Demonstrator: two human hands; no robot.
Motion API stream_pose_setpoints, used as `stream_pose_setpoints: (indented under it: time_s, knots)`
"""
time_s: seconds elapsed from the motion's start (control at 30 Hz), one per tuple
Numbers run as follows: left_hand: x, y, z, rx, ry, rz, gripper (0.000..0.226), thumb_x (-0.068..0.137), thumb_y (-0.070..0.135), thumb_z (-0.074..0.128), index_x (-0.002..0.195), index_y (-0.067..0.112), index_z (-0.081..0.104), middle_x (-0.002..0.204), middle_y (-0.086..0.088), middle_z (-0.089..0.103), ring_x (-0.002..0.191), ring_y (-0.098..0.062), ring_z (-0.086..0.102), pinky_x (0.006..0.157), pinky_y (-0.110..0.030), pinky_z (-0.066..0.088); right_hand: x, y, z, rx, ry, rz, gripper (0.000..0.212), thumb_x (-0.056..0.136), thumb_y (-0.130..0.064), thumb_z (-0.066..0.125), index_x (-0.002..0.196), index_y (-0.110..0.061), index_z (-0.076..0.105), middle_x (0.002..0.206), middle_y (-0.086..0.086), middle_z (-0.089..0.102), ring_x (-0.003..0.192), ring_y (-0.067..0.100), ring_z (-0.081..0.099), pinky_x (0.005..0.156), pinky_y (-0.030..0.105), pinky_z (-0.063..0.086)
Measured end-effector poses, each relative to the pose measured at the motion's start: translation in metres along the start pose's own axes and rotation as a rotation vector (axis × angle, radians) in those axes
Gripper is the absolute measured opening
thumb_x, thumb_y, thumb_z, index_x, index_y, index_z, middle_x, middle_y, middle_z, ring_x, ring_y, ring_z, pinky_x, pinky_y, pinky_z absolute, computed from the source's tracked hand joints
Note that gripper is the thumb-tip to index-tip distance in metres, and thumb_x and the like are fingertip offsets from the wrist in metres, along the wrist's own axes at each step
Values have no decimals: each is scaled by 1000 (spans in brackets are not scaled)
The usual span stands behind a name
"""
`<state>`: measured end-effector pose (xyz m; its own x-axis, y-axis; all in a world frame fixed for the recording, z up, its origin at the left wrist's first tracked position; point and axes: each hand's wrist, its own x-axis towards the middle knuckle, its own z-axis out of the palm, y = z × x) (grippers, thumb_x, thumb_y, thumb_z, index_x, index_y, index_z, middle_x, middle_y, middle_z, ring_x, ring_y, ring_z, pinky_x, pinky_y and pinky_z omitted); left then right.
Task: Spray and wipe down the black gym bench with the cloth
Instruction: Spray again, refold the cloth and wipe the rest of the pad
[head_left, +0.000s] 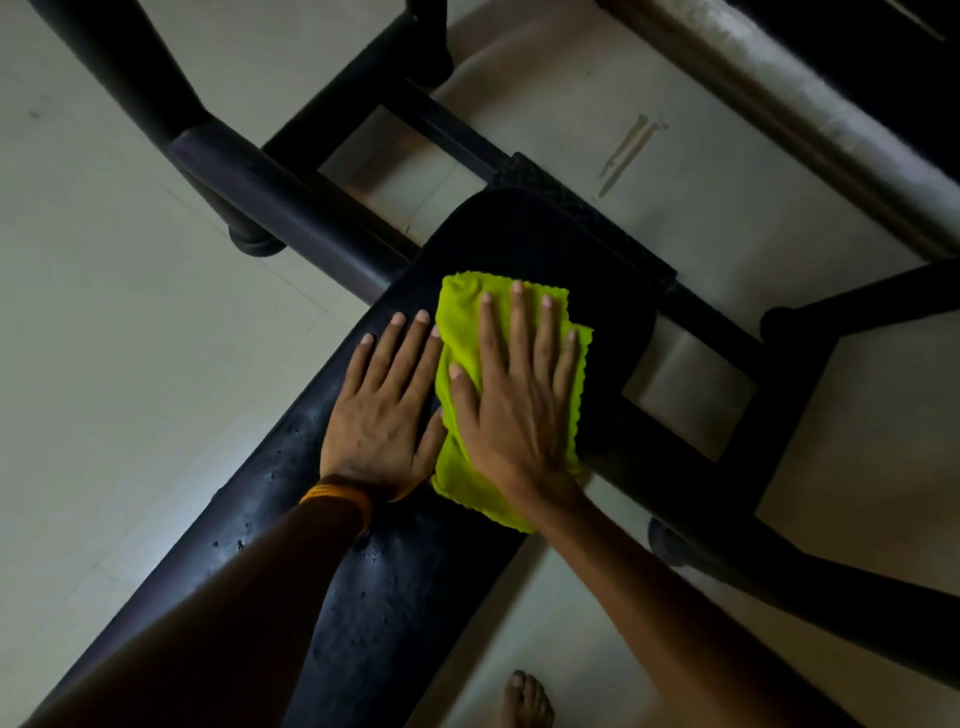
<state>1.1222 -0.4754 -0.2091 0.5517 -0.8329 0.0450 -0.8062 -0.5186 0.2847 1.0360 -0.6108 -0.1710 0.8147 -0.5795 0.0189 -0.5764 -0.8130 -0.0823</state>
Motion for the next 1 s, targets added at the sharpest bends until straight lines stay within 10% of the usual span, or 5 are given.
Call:
stream_pose_setpoints:
  time_s: [0.6, 0.87, 1.0]
  knots:
    - [-4, 4, -12, -63, -44, -15, 75, 104, 54, 24, 166, 13, 17, 174, -8, 12, 162, -27, 5, 131, -51, 9, -31, 16, 9, -32, -41, -221, 61, 107, -44, 22, 162, -17, 18, 171, 4, 14, 159, 22, 7, 128, 49, 12]
    - [-138, 30, -20, -49, 43, -590, 76, 103, 53, 28, 164, 9, 21, 174, -10, 11, 162, -28, 4, 130, -57, 5, -68, -26, 9, 32, -44, 7, 68, 104, -50, 31, 162, -17, 20, 171, 5, 15, 158, 28, 11, 125, 55, 15]
    - [-153, 28, -11, 34, -11, -601, 79, 103, 56, 26, 165, 9, 18, 174, -12, 10, 162, -29, 4, 129, -59, 9, -98, -36, 11, 13, -116, -241, 70, 102, -55, 31, 162, -20, 20, 171, 3, 14, 159, 26, 9, 126, 54, 11]
